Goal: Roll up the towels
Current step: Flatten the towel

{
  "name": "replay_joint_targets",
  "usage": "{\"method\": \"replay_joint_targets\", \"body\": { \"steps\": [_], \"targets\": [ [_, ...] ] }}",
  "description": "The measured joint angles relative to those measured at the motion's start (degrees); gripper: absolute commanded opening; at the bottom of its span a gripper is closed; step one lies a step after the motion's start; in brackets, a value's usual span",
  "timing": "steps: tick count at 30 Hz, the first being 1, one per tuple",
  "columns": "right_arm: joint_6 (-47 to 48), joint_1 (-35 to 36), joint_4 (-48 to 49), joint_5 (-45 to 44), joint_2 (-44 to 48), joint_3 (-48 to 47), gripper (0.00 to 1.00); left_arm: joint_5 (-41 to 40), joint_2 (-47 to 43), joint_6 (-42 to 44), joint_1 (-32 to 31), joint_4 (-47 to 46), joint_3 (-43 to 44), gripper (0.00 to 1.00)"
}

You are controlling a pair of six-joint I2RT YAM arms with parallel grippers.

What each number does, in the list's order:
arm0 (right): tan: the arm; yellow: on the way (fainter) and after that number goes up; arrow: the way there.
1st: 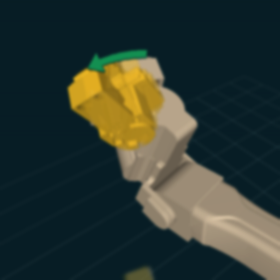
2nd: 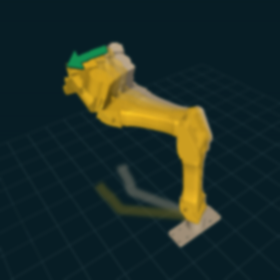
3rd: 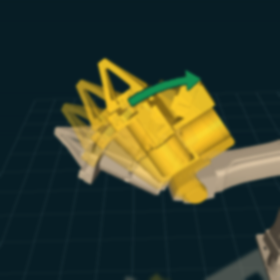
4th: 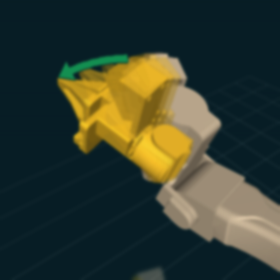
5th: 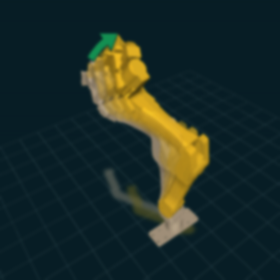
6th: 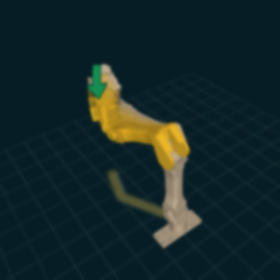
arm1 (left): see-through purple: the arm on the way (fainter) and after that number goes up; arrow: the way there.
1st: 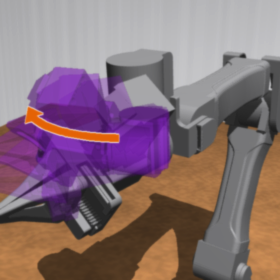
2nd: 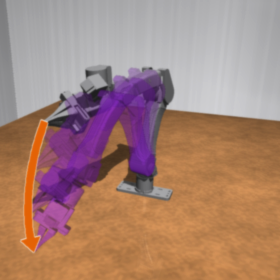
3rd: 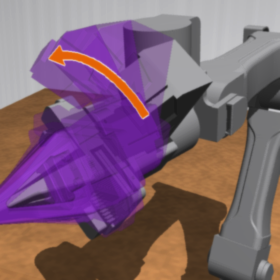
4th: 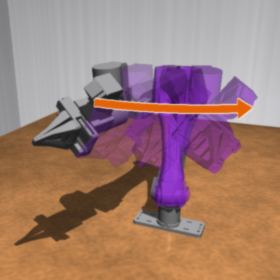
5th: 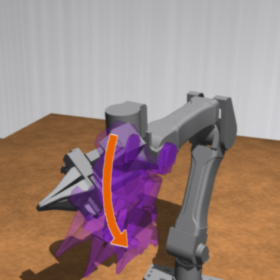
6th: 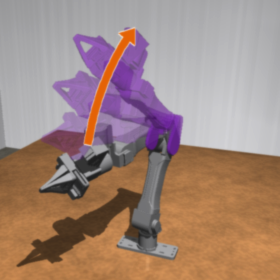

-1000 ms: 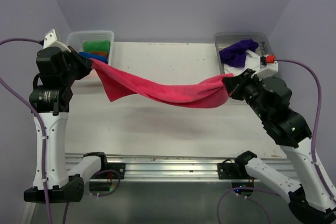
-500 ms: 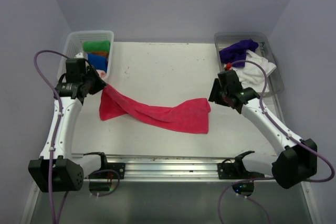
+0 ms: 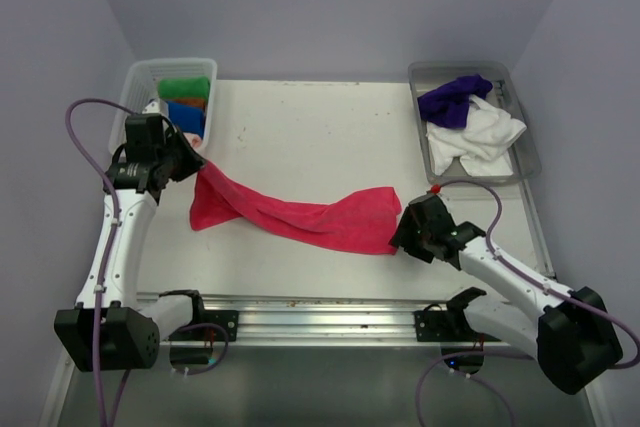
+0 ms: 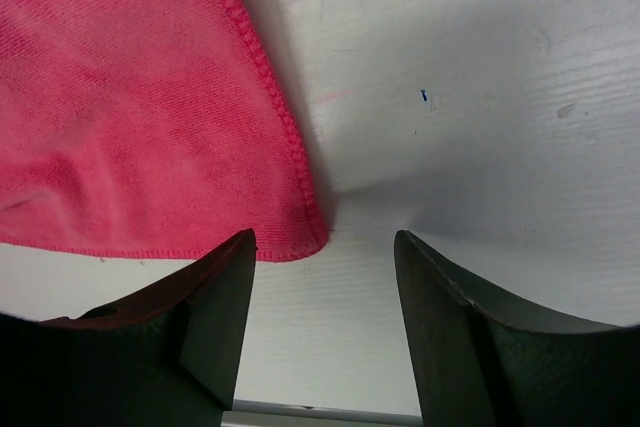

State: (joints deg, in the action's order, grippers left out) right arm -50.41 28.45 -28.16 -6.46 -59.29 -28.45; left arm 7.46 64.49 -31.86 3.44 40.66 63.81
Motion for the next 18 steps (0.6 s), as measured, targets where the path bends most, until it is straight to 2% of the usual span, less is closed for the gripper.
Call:
{"method": "replay_joint_targets", "body": {
  "steps": [6, 9, 11, 13, 18],
  "targets": [
    [-5.6, 0.3, 6.2, 1.0, 0.7, 4.3, 0.55, 0.5, 0.0, 0.0, 0.0, -0.8, -1.2, 0.0],
    [-6.9, 1.2, 9.3, 1.5, -1.9, 4.2, 0.47, 0.8, 0.0, 0.0, 0.0, -0.8, -1.4, 0.0],
    [-7.5, 1.7, 10.8, 1.6, -3.1, 4.2, 0.26, 0.9, 0.0, 0.0, 0.0, -0.9, -1.4, 0.0],
    [-8.3, 2.3, 11.2, 1.6, -3.9, 4.2, 0.0, 0.9, 0.0, 0.0, 0.0, -1.0, -1.4, 0.0],
    [-9.6, 2.9, 8.9, 0.6, -1.9, 3.1, 0.0, 0.9, 0.1, 0.0, 0.0, -1.1, -1.3, 0.0]
  ]
}}
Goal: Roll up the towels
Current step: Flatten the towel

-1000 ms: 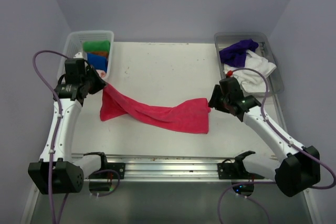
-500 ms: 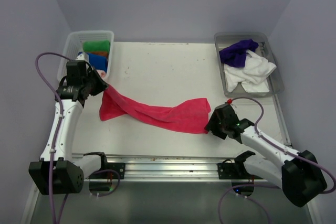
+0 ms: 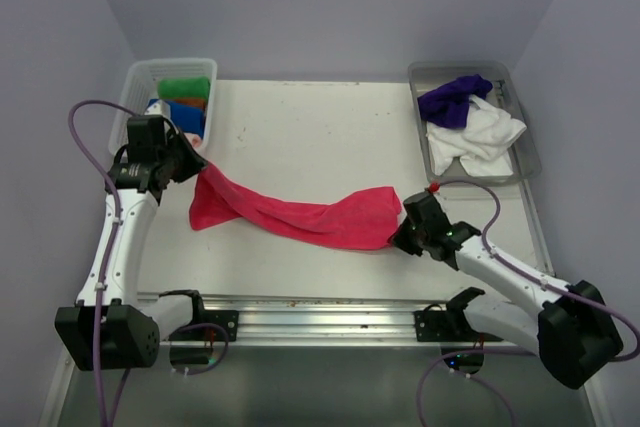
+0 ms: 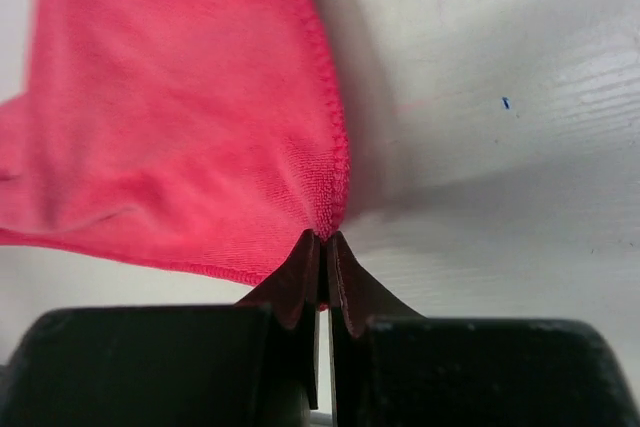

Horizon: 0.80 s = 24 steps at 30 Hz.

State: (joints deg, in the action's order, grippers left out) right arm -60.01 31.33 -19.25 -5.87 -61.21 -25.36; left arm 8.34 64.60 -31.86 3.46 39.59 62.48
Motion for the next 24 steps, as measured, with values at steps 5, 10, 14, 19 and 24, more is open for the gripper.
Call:
{"method": "replay_joint_targets", "body": {
  "steps": [5, 10, 14, 19, 24],
  "targets": [
    [3.7, 0.0, -10.0, -5.9, 6.7, -12.5, 0.0, -0.1, 0.6, -0.1, 0.0, 0.7, 2.8, 0.0],
    [9.7, -1.3, -16.0, -11.1, 9.3, -30.4, 0.0, 0.2, 0.7, -0.6, 0.0, 0.9, 9.2, 0.0],
    [14.1, -1.8, -19.5, -13.0, 10.8, -41.2, 0.0, 0.8, 0.5, -0.8, 0.5, 1.5, 14.2, 0.0],
    [18.3, -1.8, -24.6, -14.9, 13.4, -50.0, 0.0, 1.2, -1.3, -1.9, 1.0, 2.8, 21.3, 0.0],
    [21.2, -1.8, -30.8, -17.1, 17.9, -55.2, 0.0, 0.0, -6.2, -2.1, 1.0, 4.2, 28.1, 0.0]
  ]
}}
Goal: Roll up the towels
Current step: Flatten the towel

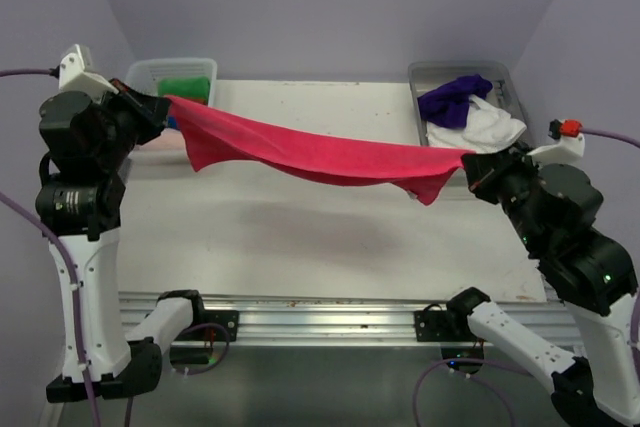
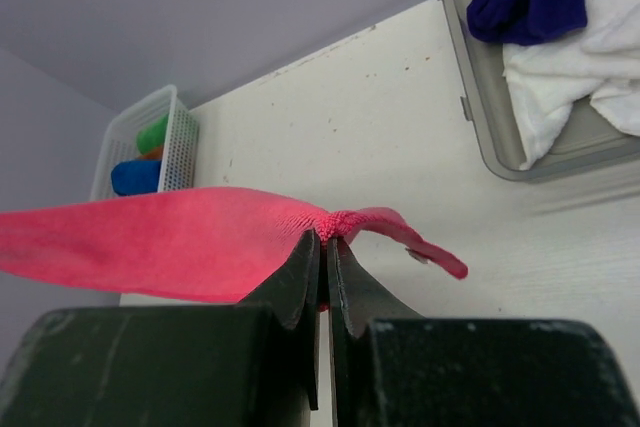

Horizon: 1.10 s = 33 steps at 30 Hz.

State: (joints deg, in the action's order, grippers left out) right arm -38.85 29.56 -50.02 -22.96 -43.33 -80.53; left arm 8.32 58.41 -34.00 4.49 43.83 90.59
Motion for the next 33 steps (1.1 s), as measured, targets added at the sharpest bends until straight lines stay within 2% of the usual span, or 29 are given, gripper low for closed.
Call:
{"method": "replay_joint_targets", "body": {
  "steps": [7, 16, 25, 29, 33],
  "targets": [
    [2.0, 0.0, -8.3, -5.1, 7.2, -5.0, 0.0, -5.1, -6.4, 0.1, 0.0, 3.7, 5.9, 0.0],
    [2.3, 0.0, -15.2, -6.4, 10.6, -6.5, 0.0, -5.7, -9.0, 0.2, 0.0, 7.6, 2.4, 0.0],
    [0.1, 0.0, -23.3, -1.9, 14.0, -8.5, 0.0, -14.7, -18.6, -1.4, -2.9, 16.4, -3.9, 0.0],
    [-2.3, 0.0, -23.6, 1.1, 15.0, -5.0, 0.0, -20.3, -24.2, -3.0, -3.1, 18.8, -3.1, 0.0],
    [-3.9, 0.0, -23.7, 3.7, 13.8, -1.0, 0.0, -25.4, -24.8, -4.0, -3.1, 20.6, -1.2, 0.0]
  ]
}}
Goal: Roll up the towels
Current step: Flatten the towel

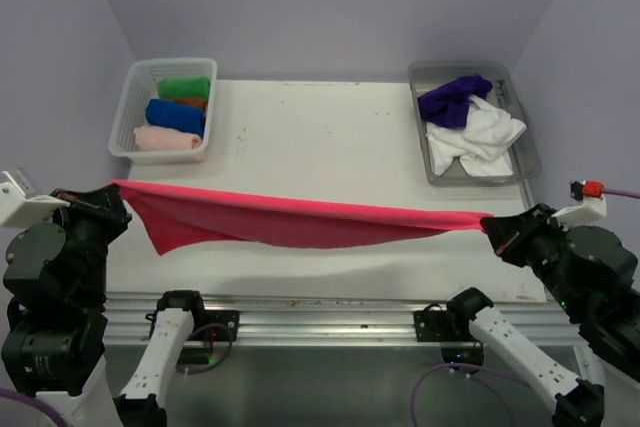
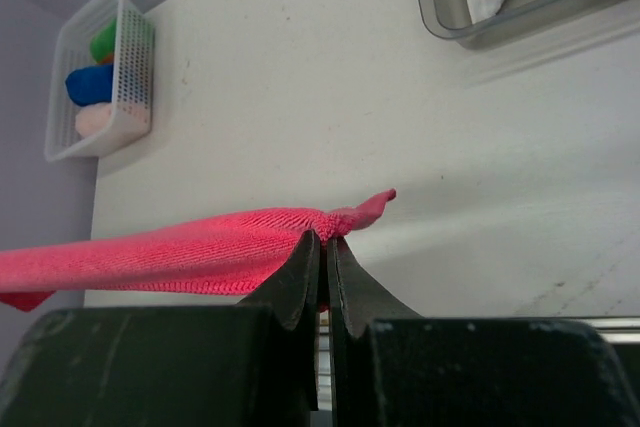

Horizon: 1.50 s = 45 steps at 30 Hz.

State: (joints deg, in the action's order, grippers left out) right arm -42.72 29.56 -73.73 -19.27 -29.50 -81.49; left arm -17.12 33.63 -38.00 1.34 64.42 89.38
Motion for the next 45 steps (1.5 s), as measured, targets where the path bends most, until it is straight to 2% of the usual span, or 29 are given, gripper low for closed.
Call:
{"method": "replay_joint_targets", "body": {
  "steps": [5, 10, 15, 20, 23, 26, 30, 38, 45],
  "targets": [
    [0.0, 0.0, 1.4, 0.5, -5.8, 0.1, 0.0, -2.4, 2.3, -0.3, 0.0, 0.3, -3.8, 0.0],
    [2.6, 0.0, 7.3, -1.5, -15.7, 1.3, 0.0, -2.8, 12.2, 0.8, 0.0, -2.6, -11.8, 0.0],
    [6.9, -1.0, 20.6, -2.1, -32.7, 5.5, 0.0, -1.4, 27.5, 2.3, 0.0, -10.9, -20.8, 0.0],
    [9.9, -6.1, 33.0, 1.1, -55.6, 5.6, 0.0, 2.1, 41.6, 2.7, 1.2, -17.9, -25.2, 0.0],
    [11.4, -8.3, 36.2, 2.5, -66.2, 3.2, 0.0, 4.4, 46.4, 2.8, 3.5, -20.1, -25.6, 0.0],
    [12.8, -10.0, 37.6, 4.2, -74.2, -0.7, 0.0, 6.3, 47.5, 3.2, 6.4, -21.8, -25.6, 0.0],
    [13.7, -11.4, 39.5, 5.8, -78.8, -4.4, 0.0, 8.0, 47.5, 3.3, 9.8, -23.4, -25.6, 0.0],
    [13.6, -13.2, 42.4, 9.0, -79.7, -5.8, 0.0, 12.4, 47.4, 3.8, 16.0, -24.6, -25.6, 0.0],
    [13.2, -15.3, 43.0, 10.1, -79.9, -7.0, 0.0, 16.5, 47.4, 3.8, 17.0, -25.8, -25.6, 0.0]
  ]
}}
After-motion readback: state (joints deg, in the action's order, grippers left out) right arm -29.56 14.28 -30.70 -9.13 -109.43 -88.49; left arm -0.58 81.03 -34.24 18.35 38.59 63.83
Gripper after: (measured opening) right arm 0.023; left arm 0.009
